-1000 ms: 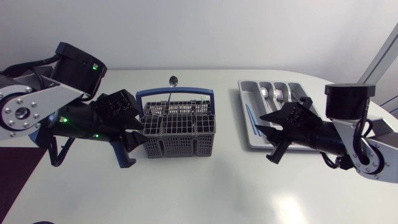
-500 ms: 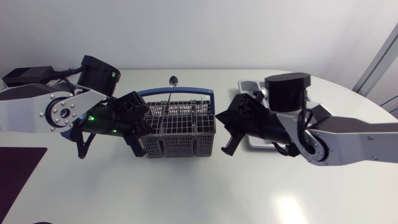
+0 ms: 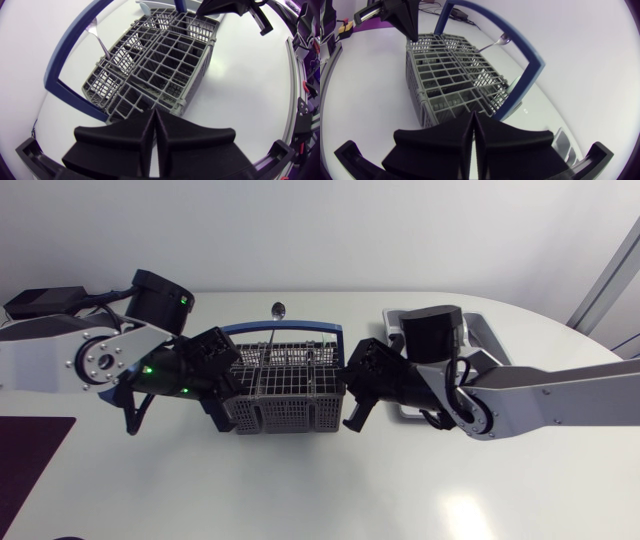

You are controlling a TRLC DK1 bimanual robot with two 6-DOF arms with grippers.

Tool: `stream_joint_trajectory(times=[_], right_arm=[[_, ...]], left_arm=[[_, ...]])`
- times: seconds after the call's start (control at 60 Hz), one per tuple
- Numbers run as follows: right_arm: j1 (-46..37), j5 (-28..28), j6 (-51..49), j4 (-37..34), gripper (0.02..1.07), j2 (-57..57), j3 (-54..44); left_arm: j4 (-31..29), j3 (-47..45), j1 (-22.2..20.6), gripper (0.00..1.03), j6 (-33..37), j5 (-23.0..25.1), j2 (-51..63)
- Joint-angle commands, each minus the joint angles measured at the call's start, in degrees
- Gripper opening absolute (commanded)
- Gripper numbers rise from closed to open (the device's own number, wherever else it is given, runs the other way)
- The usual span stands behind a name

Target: Unload the cutlery basket into the drawer organizer.

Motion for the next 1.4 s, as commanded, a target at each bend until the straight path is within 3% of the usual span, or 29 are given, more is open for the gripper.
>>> stream_joint_trajectory(times=[0.0, 0.133, 0.483, 0.783, 1.083, 1.2, 1.383], right_arm=[[-1.2, 0.1, 1.1, 0.2, 0.08, -4.5, 0.8], [-5.2, -1.9, 1.1, -1.6, 0.08, -4.6, 3.4], [-7.4, -3.0, 2.3, 2.4, 0.08, 2.9, 8.8], [-7.7, -5.6, 2.9, 1.3, 0.08, 9.5, 14.7], [-6.7, -11.7, 2.1, -3.6, 0.08, 4.5, 10.5], [-4.5, -12.2, 1.8, -5.0, 0.08, 0.9, 7.5], [0.5, -11.9, 2.0, -8.3, 0.08, -2.8, 5.4]], left_arm=[[-3.1, 0.3, 0.8, 0.05, -1.0, -0.3, -5.3], [-7.7, -2.1, -0.1, 0.05, -0.6, -0.3, -10.9], [-7.0, -10.8, -3.6, 0.05, 0.6, -0.3, -11.6], [1.9, -12.9, -2.5, 0.05, 1.0, -0.6, -2.6], [14.0, -10.5, 5.3, 0.05, 4.2, -0.7, 5.6], [18.5, -9.4, 6.7, 0.05, 5.2, -0.7, 8.8], [20.0, -6.8, 7.5, 0.05, 5.9, -0.7, 10.6]])
